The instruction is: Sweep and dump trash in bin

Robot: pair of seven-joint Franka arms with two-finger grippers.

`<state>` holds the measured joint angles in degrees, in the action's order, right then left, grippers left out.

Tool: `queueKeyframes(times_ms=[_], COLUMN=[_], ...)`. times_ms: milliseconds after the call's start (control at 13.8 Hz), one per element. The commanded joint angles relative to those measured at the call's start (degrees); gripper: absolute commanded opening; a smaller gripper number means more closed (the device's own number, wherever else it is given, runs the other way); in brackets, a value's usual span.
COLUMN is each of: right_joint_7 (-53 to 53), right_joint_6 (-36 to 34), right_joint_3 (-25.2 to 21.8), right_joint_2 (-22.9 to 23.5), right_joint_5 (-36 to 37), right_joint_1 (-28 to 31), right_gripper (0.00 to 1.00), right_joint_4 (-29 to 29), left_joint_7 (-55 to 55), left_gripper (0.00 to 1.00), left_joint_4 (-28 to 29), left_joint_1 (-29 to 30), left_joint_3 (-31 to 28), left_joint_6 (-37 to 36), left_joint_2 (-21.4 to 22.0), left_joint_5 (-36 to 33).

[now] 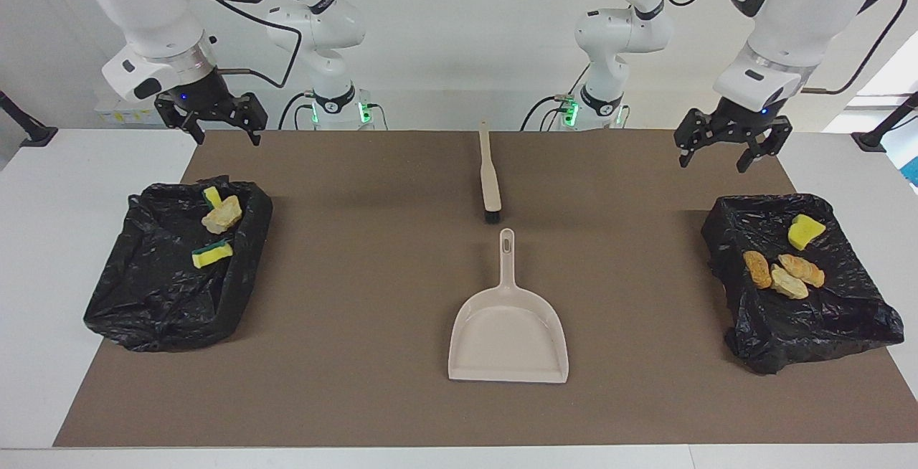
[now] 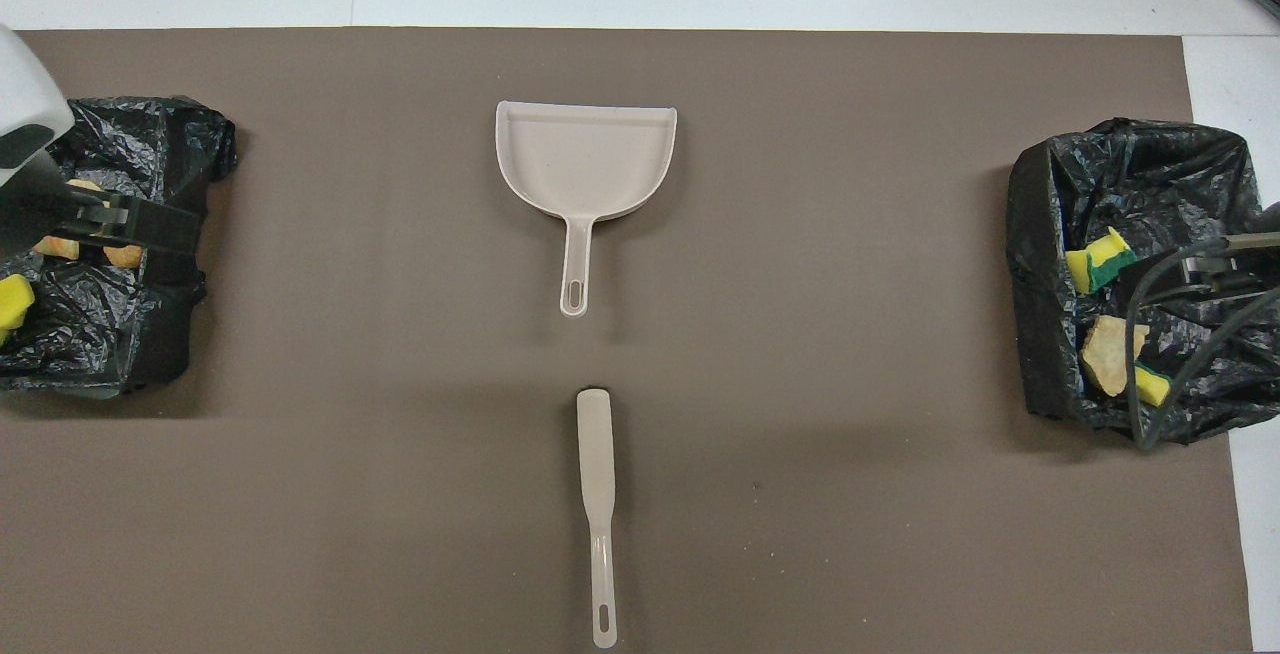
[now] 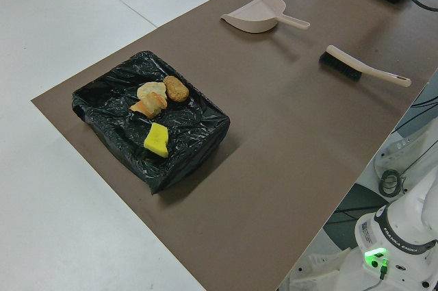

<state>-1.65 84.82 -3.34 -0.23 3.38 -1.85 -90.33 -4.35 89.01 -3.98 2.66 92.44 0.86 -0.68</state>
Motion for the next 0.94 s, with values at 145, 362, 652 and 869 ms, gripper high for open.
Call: queueKeyframes(times_ms=[145, 362, 652, 869], right_joint_7=[0.5, 0.5, 0.5, 0.5], right_joint_6=[-0.3, -0.3, -0.3, -0.3], right_joint_3=[0.1, 0.0, 0.1, 0.1], right_joint_2=[-1.1, -1.1, -1.0, -1.1], right_joint_5=[-0.9, -0.9, -0.9, -0.9], right_joint_1=[0.2, 0.2, 0.2, 0.2], right_gripper=[1.0, 1.0, 1.0, 1.0], right_joint_4=[-1.0, -1.0, -1.0, -1.1], left_joint_7=[-0.7, -0.6, -0.7, -0.7], left_gripper=[1.0, 1.0, 1.0, 1.0], left_joint_4=[1.8, 0.9, -1.0, -0.8], left_joint_1=[1.2, 1.3, 2.7, 2.9], left_joint_3=[0.2, -0.4, -0.7, -0.9], left_joint_6=[-2.2, -2.5, -4.1, -3.1], left_joint_2=[2.9, 2.4, 0.9, 1.5], left_joint_5=[0.8, 2.6, 2.4, 2.1])
